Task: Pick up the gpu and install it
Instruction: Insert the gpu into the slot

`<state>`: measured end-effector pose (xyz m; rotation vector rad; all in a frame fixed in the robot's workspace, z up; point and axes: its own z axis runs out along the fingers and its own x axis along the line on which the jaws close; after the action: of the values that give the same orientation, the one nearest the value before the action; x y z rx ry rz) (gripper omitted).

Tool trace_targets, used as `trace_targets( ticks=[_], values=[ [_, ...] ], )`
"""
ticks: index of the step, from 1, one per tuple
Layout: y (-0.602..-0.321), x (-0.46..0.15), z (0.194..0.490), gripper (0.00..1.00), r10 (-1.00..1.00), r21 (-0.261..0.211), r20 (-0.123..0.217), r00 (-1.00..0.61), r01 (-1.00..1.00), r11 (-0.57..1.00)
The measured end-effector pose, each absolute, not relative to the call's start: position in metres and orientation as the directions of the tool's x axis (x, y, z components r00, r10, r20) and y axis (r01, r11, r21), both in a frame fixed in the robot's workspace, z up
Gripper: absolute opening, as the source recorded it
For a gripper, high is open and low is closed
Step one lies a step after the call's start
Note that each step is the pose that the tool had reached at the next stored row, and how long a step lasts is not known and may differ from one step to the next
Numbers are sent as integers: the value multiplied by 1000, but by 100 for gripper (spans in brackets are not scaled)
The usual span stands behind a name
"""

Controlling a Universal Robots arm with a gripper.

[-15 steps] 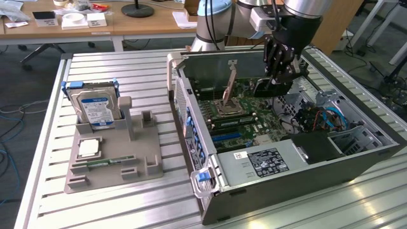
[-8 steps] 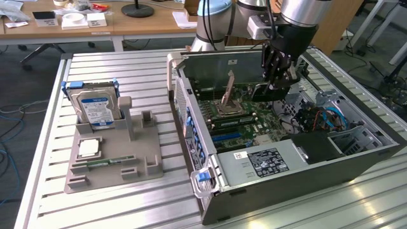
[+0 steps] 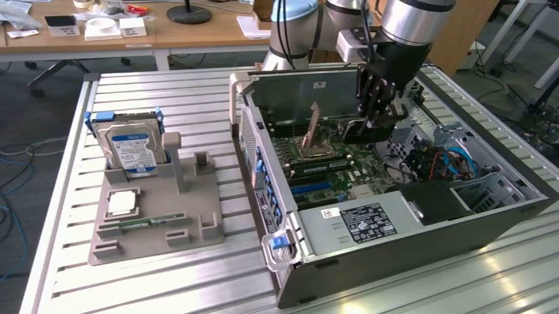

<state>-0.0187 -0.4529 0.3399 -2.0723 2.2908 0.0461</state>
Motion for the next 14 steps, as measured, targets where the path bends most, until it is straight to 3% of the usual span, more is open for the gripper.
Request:
trace_targets(
  ticks=[14],
  values=[
    [-456, -22, 330, 27, -995, -17, -63, -74, -997, 75]
  ],
)
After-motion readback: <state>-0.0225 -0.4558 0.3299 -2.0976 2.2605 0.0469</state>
